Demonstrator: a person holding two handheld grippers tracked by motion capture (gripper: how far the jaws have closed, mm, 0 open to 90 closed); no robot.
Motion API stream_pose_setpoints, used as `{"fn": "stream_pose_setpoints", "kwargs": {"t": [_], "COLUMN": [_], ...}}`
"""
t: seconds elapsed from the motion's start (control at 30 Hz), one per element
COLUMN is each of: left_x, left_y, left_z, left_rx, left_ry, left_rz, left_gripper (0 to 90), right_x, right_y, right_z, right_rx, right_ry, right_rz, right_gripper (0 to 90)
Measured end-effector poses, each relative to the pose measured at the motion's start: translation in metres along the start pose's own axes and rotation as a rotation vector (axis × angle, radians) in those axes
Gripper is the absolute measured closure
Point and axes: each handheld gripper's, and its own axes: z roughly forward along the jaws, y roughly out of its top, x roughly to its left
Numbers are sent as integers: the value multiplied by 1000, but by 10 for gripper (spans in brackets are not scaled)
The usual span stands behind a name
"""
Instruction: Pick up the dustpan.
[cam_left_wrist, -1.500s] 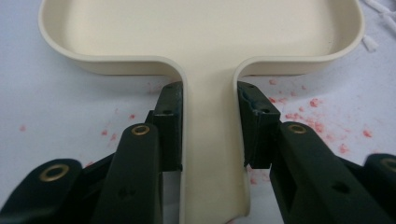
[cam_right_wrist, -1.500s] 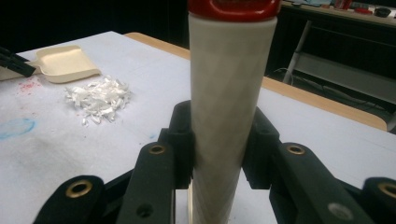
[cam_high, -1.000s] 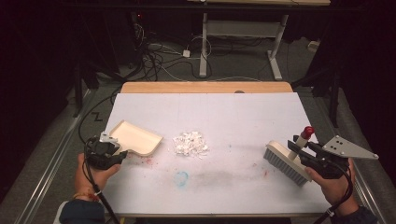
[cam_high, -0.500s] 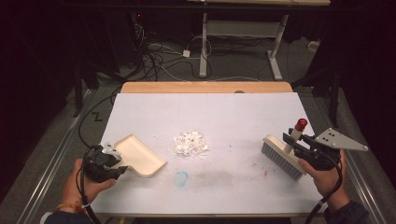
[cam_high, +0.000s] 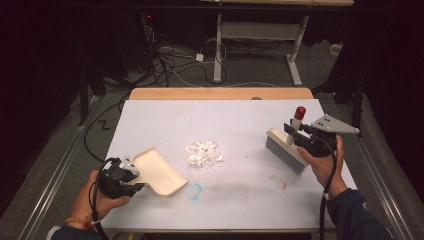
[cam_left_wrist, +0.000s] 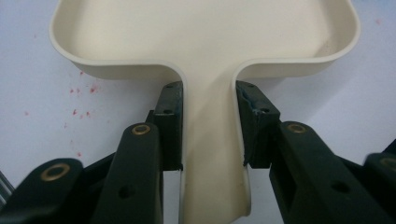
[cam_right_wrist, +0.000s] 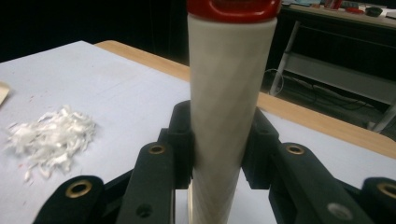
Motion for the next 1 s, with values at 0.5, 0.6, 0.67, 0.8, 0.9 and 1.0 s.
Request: {"fn": "stream_pose_setpoints", "kwargs": {"t": [0.5,0.6,0.67,0.8,0.9,1.0], "left_x": [0,0,0,-1,-2,-4], "left_y": [0,1,1,2,3,3], "left_z": [4,6,7,7,6,7], "left_rx": [12,14,17,18,18,21], "left_ry": [-3,-5,-5,-6,-5,-5], "left_rz": [26,31,36,40,44,50], "left_gripper": [634,634,634,634,634,634], "right_x": [14,15,16,19,21,22], "right_y": [26,26,26,26,27,27], "right_z": [54,59,62,65,66,67], "right_rx": [12,9,13,12,13,13], "right_ry": [23,26,23,23,25,27], "right_rz": [4,23,24,18,14,12], "right_gripper": [700,700,700,700,700,700]}}
